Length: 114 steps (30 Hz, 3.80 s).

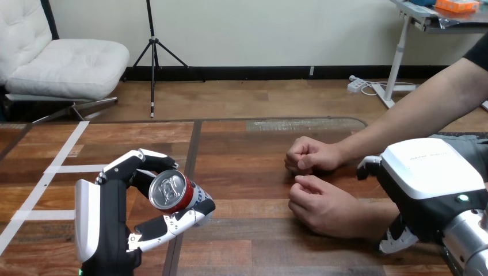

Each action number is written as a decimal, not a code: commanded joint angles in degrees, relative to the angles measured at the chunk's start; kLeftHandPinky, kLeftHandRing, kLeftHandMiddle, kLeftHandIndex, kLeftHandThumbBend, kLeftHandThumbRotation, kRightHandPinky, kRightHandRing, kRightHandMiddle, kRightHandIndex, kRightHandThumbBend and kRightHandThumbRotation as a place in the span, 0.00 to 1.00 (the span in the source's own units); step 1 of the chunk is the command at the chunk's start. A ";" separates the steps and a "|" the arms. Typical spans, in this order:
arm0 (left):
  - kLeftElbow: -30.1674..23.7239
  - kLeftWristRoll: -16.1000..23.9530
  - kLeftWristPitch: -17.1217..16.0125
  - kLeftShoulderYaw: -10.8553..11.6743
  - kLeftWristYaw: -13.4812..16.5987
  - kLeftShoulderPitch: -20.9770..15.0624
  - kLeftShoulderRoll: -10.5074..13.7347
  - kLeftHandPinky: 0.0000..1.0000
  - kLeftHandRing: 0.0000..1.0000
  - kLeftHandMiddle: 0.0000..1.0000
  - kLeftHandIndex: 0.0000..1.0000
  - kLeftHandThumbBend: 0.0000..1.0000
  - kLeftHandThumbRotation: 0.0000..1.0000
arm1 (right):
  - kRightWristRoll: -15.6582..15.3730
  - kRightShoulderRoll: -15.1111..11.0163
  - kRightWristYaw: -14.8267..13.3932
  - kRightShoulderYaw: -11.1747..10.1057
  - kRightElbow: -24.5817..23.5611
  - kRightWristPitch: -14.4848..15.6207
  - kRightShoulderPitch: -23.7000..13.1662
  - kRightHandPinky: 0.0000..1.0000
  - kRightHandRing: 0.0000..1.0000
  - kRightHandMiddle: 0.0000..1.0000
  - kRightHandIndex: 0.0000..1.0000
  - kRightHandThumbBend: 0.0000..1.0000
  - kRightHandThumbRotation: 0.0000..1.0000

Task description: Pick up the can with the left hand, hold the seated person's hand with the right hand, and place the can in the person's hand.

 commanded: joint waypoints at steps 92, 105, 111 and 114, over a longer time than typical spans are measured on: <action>-0.48 -2.61 -3.20 1.96 -1.26 -2.16 0.72 0.32 0.37 0.41 0.42 0.75 0.00 | -6.67 -4.78 2.16 8.95 17.51 5.55 -11.30 0.72 0.76 0.78 0.76 0.83 0.00; -0.60 -3.46 -3.10 1.99 -2.04 -2.08 0.70 0.32 0.38 0.41 0.42 0.74 0.00 | -6.74 -4.63 -0.31 9.17 19.38 5.79 -11.55 0.69 0.75 0.77 0.75 0.83 0.00; -0.79 -3.37 -3.18 2.14 -2.25 -2.07 0.75 0.32 0.38 0.41 0.42 0.74 0.00 | -6.98 -4.49 -1.77 9.30 20.43 6.20 -11.66 0.70 0.76 0.78 0.76 0.83 0.00; -0.79 -3.40 -3.38 2.19 -2.35 -2.10 0.77 0.32 0.38 0.42 0.42 0.73 0.00 | -7.09 -4.45 -2.53 9.32 21.10 6.50 -11.80 0.71 0.77 0.79 0.77 0.83 0.00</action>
